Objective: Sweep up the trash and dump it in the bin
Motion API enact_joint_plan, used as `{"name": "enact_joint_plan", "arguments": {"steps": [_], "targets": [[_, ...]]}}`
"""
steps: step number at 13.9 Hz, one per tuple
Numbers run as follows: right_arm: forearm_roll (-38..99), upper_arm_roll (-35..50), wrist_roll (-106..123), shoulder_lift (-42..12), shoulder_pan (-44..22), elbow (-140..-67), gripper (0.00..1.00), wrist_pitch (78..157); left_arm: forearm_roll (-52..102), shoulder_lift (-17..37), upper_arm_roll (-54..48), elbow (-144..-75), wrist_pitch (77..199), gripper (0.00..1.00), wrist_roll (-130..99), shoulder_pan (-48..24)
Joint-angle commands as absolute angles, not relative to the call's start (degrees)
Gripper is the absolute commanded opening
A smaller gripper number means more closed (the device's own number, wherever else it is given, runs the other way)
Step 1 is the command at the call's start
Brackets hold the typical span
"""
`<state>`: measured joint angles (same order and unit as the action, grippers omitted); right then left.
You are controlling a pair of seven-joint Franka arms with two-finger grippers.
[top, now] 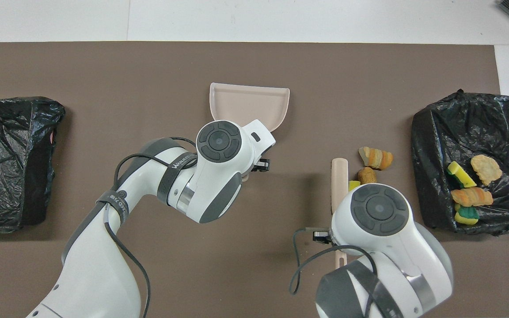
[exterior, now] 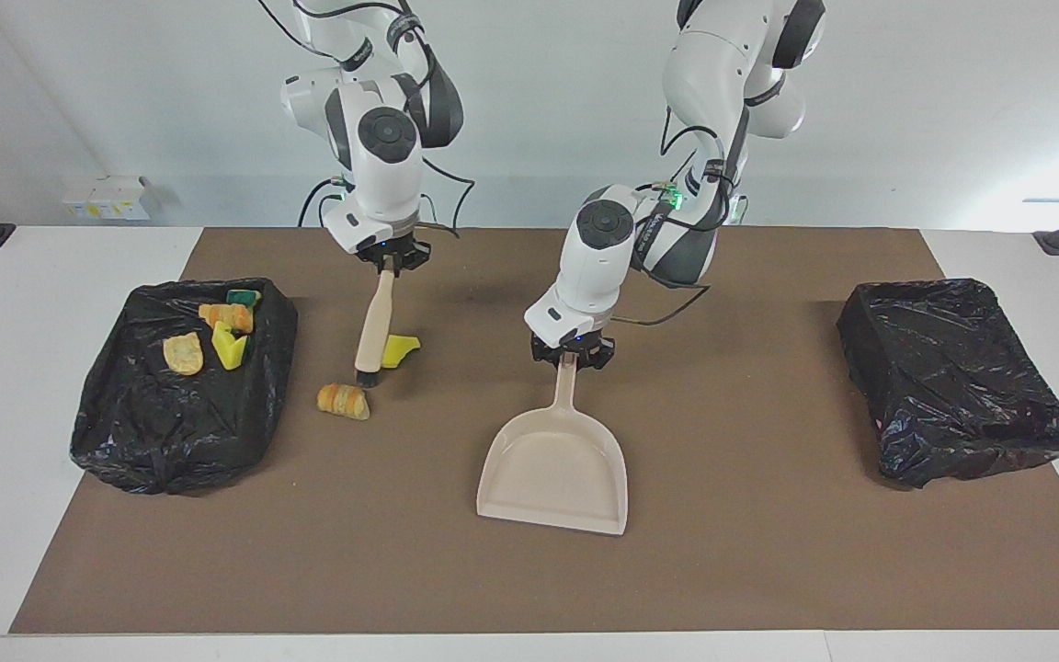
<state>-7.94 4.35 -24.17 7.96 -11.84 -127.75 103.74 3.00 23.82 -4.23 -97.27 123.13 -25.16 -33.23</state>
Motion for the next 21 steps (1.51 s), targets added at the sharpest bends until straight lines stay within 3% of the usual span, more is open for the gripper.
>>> {"name": "enact_joint_plan", "arguments": {"steps": [1, 3, 8, 9, 11, 12, 18, 19, 20, 21], "targets": [[-9.1, 5.2, -18.0, 8.3, -5.5, -130.4, 0.0, 108.5, 2.5, 22.5, -4.2, -97.1, 121.3, 0.0, -25.0, -32.7], [-9.1, 5.3, -12.1, 8.2, -1.2, -131.4, 0.0, 110.1, 1.2, 22.0, -4.2, -97.4, 121.2, 0.0, -25.0, -32.7], [-9.1, 5.4, -10.0, 7.4, 0.3, -136.7, 0.0, 117.4, 1.5, 19.4, -4.3, -104.2, 122.4, 0.0, -25.6, -33.0], [-9.1, 5.4, -9.6, 7.4, 0.5, -136.7, 0.0, 117.4, 1.5, 19.1, -4.3, -104.8, 122.7, 0.22, -25.6, -33.0], [-9.1, 5.3, -9.5, 6.3, 1.1, -136.7, 0.0, 118.2, 1.4, 19.2, -4.2, -104.4, 122.8, 0.82, -25.6, -33.0], [-9.1, 5.4, -9.5, 5.5, 1.8, -136.7, 0.0, 119.0, 1.1, 19.2, -4.2, -104.4, 123.0, 1.0, -25.1, -33.0], [-3.0, 5.5, -8.1, 5.2, -2.5, -136.7, 0.0, 117.2, -1.7, 20.3, -4.2, -101.3, 125.2, 1.0, -25.0, -31.8], [-2.4, 5.5, -6.0, 5.3, -3.2, -136.7, 0.0, 116.3, -1.7, 20.3, -4.2, -101.3, 125.2, 0.95, -25.0, -31.8], [-1.1, 5.5, -5.0, 5.4, -4.1, -136.7, 0.0, 116.0, -1.6, 20.3, -4.2, -101.7, 125.0, 0.76, -25.0, -31.9], [-0.4, 5.5, -3.6, 5.4, -4.2, -136.7, 0.0, 114.7, -1.6, 20.3, -4.2, -101.9, 124.7, 0.63, -25.0, -32.0]]}}
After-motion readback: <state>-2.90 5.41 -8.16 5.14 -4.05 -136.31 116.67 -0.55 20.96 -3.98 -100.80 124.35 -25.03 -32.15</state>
